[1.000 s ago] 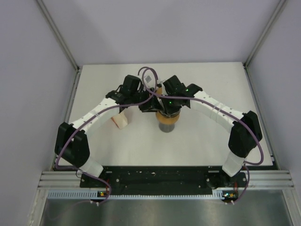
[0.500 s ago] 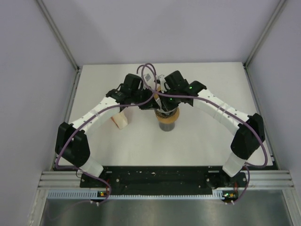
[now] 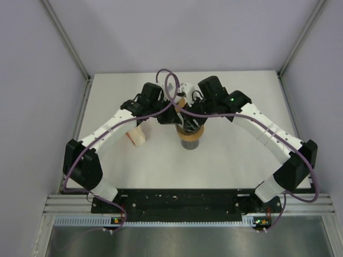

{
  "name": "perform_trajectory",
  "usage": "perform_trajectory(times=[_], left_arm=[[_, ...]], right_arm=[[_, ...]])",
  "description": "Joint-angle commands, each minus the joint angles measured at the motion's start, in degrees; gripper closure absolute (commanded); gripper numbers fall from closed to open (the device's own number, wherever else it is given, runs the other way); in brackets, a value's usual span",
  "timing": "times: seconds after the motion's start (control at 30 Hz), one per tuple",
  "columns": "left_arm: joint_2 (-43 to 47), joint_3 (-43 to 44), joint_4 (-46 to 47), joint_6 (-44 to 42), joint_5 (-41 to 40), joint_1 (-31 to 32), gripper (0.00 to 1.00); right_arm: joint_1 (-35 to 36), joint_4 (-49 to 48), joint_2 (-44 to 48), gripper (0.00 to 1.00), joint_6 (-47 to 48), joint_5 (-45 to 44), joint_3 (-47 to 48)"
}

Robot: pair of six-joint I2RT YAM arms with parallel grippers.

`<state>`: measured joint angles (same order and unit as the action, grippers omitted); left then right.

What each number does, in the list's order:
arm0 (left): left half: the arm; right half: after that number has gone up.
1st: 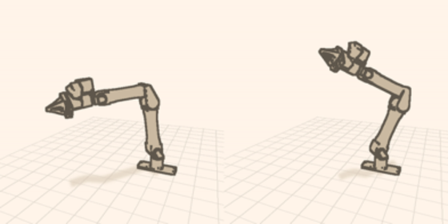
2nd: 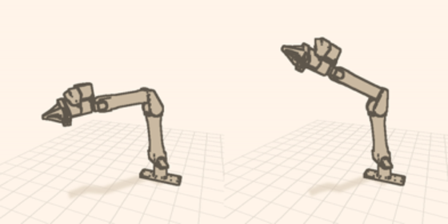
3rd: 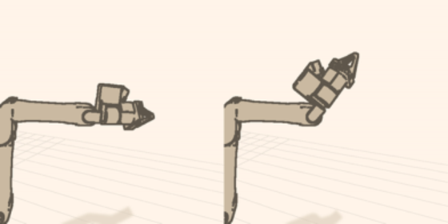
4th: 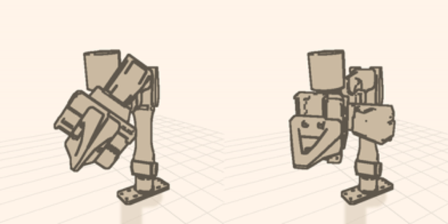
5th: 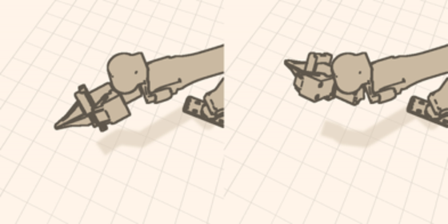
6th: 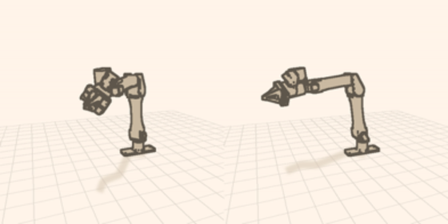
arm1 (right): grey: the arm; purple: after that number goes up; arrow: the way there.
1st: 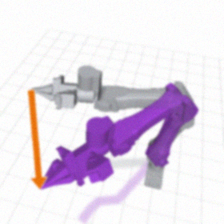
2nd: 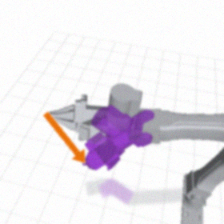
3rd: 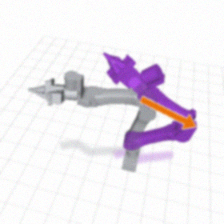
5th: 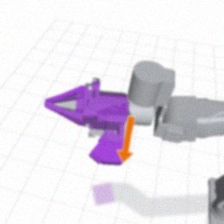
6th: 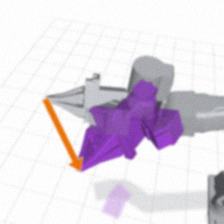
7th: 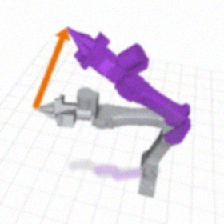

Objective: Place the coffee filter in the dripper

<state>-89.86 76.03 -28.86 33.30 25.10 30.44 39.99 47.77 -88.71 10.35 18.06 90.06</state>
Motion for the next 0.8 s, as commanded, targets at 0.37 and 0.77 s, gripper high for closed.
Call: perform_trajectory(times=[0.37,0.77], left_arm=[[-1.5,4.1,-0.4,0.8,1.5,-0.1,0.91],[-2.8,5.7,-0.9,1.2,2.8,0.0,0.88]], right_arm=[[5.0,-5.7,9.4,0.27,23.0,7.2,-10.9],[5.5,-11.9,6.7,0.44,24.6,2.6,-14.9]])
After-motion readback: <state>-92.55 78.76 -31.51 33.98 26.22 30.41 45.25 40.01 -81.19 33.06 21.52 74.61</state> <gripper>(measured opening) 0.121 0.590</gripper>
